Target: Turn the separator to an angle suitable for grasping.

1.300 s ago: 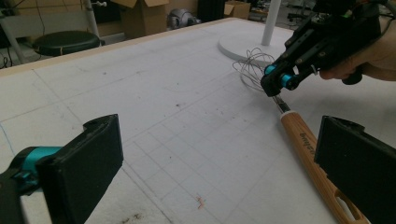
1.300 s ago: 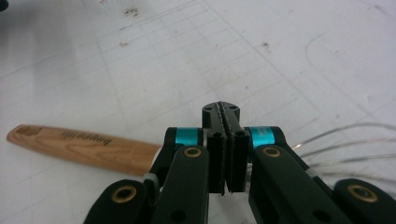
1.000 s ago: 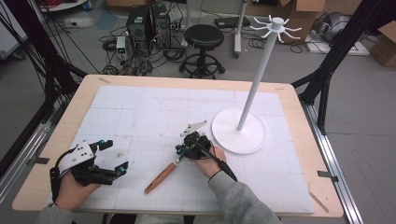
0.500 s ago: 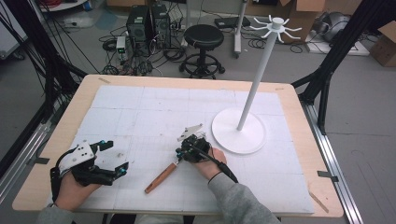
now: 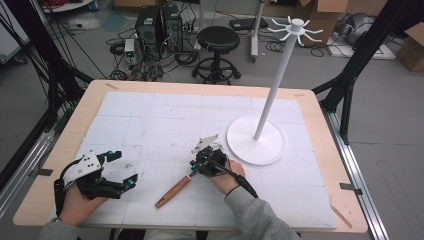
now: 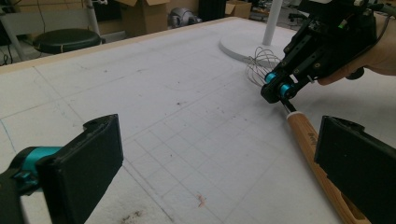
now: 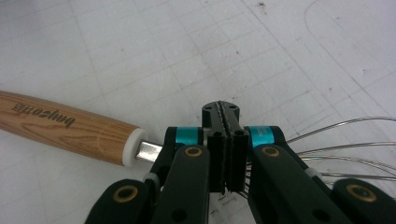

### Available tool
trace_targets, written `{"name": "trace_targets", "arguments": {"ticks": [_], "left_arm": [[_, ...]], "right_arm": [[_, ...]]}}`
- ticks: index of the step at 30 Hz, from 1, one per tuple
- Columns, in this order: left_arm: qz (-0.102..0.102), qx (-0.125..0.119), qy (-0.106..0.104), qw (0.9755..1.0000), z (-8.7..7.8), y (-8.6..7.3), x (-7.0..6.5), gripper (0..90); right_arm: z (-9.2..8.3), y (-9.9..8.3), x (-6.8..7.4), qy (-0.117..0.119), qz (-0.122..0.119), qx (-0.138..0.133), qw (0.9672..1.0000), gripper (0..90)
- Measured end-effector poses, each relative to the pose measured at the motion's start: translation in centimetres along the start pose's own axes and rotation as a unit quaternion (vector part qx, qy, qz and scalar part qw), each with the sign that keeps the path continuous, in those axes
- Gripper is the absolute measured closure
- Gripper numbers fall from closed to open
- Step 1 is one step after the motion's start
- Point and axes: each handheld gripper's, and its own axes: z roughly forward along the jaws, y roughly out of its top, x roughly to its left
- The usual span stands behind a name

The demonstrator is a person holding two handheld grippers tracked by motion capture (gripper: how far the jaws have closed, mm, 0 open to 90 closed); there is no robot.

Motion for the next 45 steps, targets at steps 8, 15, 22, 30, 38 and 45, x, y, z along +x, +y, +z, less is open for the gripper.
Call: {"name": "trace_targets", "arguments": {"ticks": [8, 15, 22, 30, 38, 45], "left_arm": [[0.000, 0.000, 0.000, 1.0000, 0.0, 0.0, 0.0, 1.7], [0.002, -0.001, 0.000, 1.0000, -0.1, 0.0, 0.0, 1.7], [0.001, -0.002, 0.000, 1.0000, 0.0, 0.0, 0.0, 1.8], [0.002, 0.002, 0.000, 1.0000, 0.0, 0.0, 0.0, 1.8], [0.001, 0.000, -0.001, 1.0000, 0.0, 0.0, 0.0, 1.8], [0.001, -0.001, -0.001, 1.0000, 0.0, 0.0, 0.0, 1.8]], "right_arm": [[0.1, 0.0, 0.1, -0.003, 0.000, 0.002, 1.0000, 90.0], [-0.1, -0.3, -0.1, -0.003, -0.008, 0.000, 1.0000, 90.0], [-0.4, -0.5, -0.4, -0.003, -0.001, 0.003, 1.0000, 90.0], [-1.0, -1.1, -0.1, 0.005, 0.014, -0.007, 0.9999, 90.0], [-1.0, -1.1, -0.1, -0.002, -0.001, -0.032, 0.9995, 90.0], [-2.0, -1.2, 0.9, 0.019, 0.001, -0.047, 0.9987, 90.0]]}}
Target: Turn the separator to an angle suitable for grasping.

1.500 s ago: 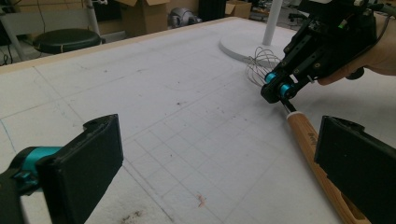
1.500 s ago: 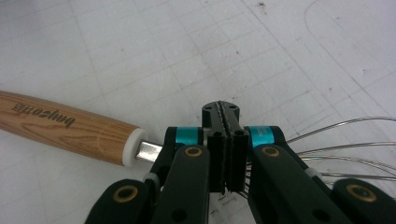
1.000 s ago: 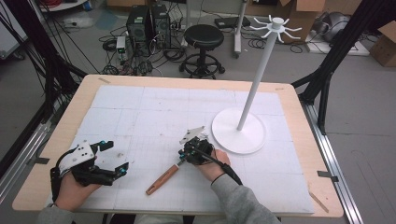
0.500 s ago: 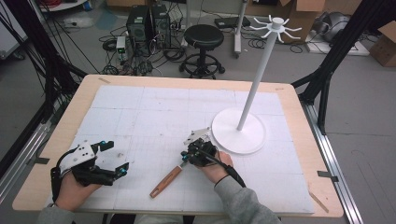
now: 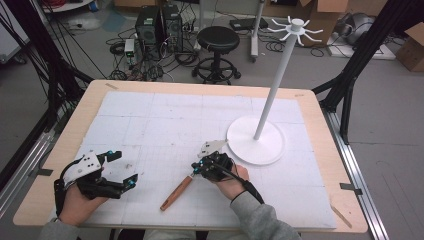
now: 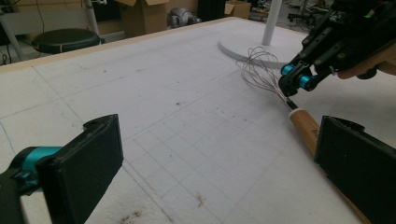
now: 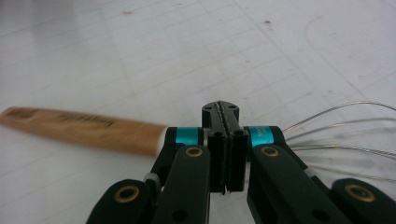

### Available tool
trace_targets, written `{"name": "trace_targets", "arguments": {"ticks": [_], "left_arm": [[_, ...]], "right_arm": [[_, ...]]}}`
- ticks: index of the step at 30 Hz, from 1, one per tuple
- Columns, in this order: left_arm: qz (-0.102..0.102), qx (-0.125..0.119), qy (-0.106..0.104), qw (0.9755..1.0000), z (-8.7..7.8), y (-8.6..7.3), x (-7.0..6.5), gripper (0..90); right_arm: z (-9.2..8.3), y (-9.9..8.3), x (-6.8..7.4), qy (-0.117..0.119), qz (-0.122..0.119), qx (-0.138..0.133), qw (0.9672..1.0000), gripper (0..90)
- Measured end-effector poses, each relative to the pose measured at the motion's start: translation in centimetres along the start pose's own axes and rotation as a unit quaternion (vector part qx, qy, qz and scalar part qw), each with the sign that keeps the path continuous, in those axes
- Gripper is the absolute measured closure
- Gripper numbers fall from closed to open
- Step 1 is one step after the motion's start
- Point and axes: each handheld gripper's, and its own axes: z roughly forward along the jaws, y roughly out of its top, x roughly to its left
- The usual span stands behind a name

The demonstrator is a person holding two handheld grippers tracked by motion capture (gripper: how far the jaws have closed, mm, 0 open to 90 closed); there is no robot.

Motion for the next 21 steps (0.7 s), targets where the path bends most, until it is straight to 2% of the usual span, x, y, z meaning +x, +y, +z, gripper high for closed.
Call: {"name": "trace_targets", "arguments": {"ticks": [3, 6, 7, 9, 14, 16, 21], "left_arm": [[-0.001, -0.002, 0.000, 1.0000, 0.0, 0.0, 0.0, 1.8], [0.000, 0.000, 0.000, 1.0000, 0.0, 0.0, 0.0, 1.8], [0.001, 0.000, 0.000, 1.0000, 0.0, 0.0, 0.0, 1.8], [0.000, -0.001, 0.000, 1.0000, 0.0, 0.0, 0.0, 1.7], [0.000, -0.002, 0.001, 1.0000, 0.0, 0.0, 0.0, 1.8], [0.000, -0.001, 0.002, 1.0000, 0.0, 0.0, 0.0, 1.8], [0.001, -0.007, 0.003, 1.0000, -0.2, 0.1, 0.0, 1.8]], "right_arm": [[-0.6, -0.3, 1.0, 0.016, -0.010, -0.004, 0.9998, 90.0], [-1.0, -0.7, 1.9, 0.032, -0.010, -0.003, 0.9994, 90.0], [-1.0, -0.9, 2.0, 0.036, -0.019, -0.010, 0.9991, 90.0], [-0.9, -1.2, 2.7, 0.051, -0.018, -0.004, 0.9985, 90.0], [0.2, -1.6, 3.7, 0.064, -0.039, 0.014, 0.9971, 90.0], [0.7, -1.5, 4.1, 0.070, -0.036, 0.018, 0.9967, 90.0], [1.6, -1.1, 4.6, 0.074, -0.043, 0.013, 0.9962, 90.0]]}}
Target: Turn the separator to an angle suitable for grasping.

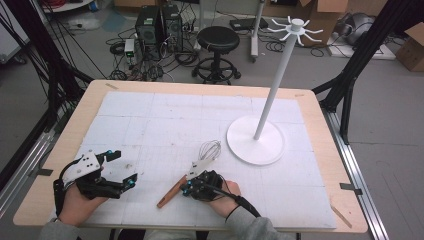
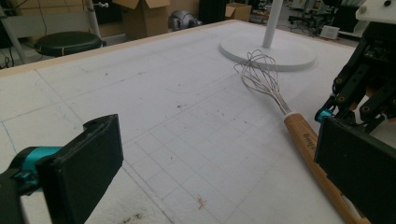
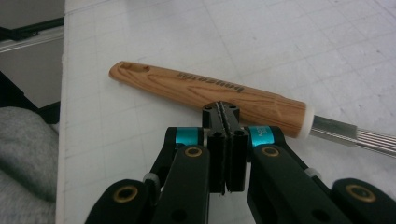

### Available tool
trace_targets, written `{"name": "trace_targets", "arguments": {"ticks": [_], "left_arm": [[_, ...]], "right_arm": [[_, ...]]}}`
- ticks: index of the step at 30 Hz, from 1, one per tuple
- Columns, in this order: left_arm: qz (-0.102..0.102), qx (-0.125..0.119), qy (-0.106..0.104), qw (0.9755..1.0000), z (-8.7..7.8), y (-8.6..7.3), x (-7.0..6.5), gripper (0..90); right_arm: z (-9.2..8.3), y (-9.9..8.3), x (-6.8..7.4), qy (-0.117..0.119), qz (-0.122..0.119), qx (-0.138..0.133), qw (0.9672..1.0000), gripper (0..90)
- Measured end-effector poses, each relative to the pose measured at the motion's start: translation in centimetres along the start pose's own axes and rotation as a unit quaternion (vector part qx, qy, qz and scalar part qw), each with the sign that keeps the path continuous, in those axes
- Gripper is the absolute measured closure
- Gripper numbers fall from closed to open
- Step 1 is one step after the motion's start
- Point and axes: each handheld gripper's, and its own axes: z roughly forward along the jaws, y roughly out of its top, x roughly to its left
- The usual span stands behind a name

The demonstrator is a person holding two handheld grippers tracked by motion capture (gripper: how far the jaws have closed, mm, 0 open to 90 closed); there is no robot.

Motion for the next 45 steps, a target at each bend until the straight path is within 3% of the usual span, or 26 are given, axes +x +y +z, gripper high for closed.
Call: {"name": "trace_targets", "arguments": {"ticks": [4, 14, 23, 45], "left_arm": [[0.000, -0.005, 0.003, 1.0000, -0.2, 0.1, 0.0, 1.8], [-0.005, -0.019, 0.019, 0.9996, -1.2, 0.4, 0.6, 1.7], [-0.013, -0.029, 0.032, 0.9990, -2.2, 0.2, 1.2, 1.8], [-0.015, -0.026, 0.033, 0.9990, -2.3, 0.0, 1.3, 1.7]], "right_arm": [[0.8, 0.4, 0.1, -0.007, -0.009, -0.006, 0.9999, 90.0], [2.1, 1.3, 0.0, -0.020, 0.007, -0.016, 0.9996, 90.0], [3.7, 2.4, 0.0, -0.028, 0.004, -0.017, 0.9995, 90.0], [7.3, 6.2, -2.9, -0.082, 0.051, -0.024, 0.9950, 90.0]]}}
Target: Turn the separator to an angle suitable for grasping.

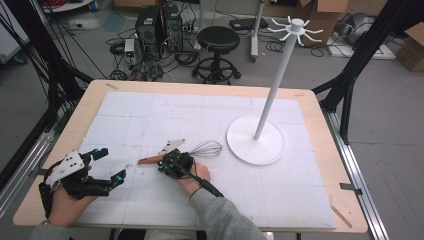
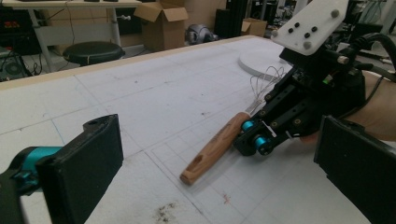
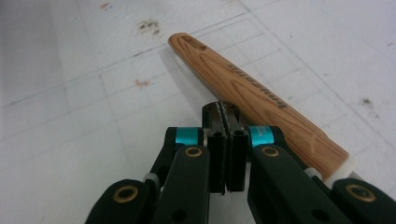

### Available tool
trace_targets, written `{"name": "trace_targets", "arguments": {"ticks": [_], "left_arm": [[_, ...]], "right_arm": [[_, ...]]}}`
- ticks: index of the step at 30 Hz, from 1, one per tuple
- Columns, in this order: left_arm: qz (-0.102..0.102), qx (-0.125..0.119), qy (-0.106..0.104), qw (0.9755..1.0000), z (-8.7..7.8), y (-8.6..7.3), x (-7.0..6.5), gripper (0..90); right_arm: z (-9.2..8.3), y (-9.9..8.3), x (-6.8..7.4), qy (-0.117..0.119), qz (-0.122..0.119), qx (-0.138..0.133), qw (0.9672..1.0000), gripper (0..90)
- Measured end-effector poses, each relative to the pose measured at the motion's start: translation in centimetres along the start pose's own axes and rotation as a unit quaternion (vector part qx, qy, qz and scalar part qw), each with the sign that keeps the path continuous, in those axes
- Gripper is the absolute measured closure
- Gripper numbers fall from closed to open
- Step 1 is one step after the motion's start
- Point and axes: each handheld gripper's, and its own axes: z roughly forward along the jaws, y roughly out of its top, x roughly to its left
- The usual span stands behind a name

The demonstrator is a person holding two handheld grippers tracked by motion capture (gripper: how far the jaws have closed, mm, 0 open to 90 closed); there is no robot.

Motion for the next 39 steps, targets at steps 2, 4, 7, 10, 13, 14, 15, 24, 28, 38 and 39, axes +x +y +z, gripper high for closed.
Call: {"name": "trace_targets", "arguments": {"ticks": [2, 4, 7, 10, 13, 14, 15, 24, 28, 38, 39], "left_arm": [[0.000, 0.000, 0.000, 1.0000, 0.0, 0.0, 0.0, 1.7], [0.001, 0.000, 0.000, 1.0000, -0.1, 0.0, 0.1, 1.8], [0.000, 0.000, -0.001, 1.0000, -0.1, 0.0, 0.0, 1.7], [0.000, 0.000, 0.001, 1.0000, 0.0, 0.0, 0.0, 1.7], [0.000, 0.000, 0.000, 1.0000, -0.1, 0.0, 0.0, 1.7], [-0.002, 0.000, 0.001, 1.0000, -0.1, 0.0, 0.0, 1.8], [-0.002, 0.000, 0.001, 1.0000, -0.1, 0.0, 0.0, 1.7], [-0.001, 0.000, 0.003, 1.0000, -0.3, -0.1, -0.1, 1.7], [-0.002, 0.003, 0.004, 1.0000, -0.3, -0.1, 0.0, 1.8], [-0.003, 0.004, 0.006, 1.0000, -0.4, -0.2, 0.1, 1.7], [-0.004, 0.003, 0.006, 1.0000, -0.4, -0.2, 0.1, 1.8]], "right_arm": [[0.3, 0.3, -0.1, -0.002, 0.004, 0.001, 1.0000, 90.0], [0.7, 0.7, -0.3, -0.009, 0.008, 0.001, 0.9999, 90.0], [1.0, 0.9, -0.6, -0.013, 0.009, -0.002, 0.9999, 90.0], [1.6, 1.5, -1.0, -0.022, 0.019, -0.003, 0.9996, 90.0], [2.0, 1.7, -1.4, -0.026, 0.021, -0.005, 0.9994, 90.0], [2.2, 1.8, -1.6, -0.026, 0.025, -0.006, 0.9993, 90.0], [2.2, 1.8, -1.6, -0.026, 0.025, -0.006, 0.9993, 90.0], [3.3, 3.0, -2.5, -0.049, 0.030, -0.009, 0.9983, 90.0], [3.7, 3.3, -3.2, -0.063, 0.035, -0.010, 0.9973, 90.0], [4.1, 3.8, -3.9, -0.073, 0.037, -0.007, 0.9966, 90.0], [4.0, 3.8, -3.9, -0.071, 0.038, -0.007, 0.9967, 90.0]]}}
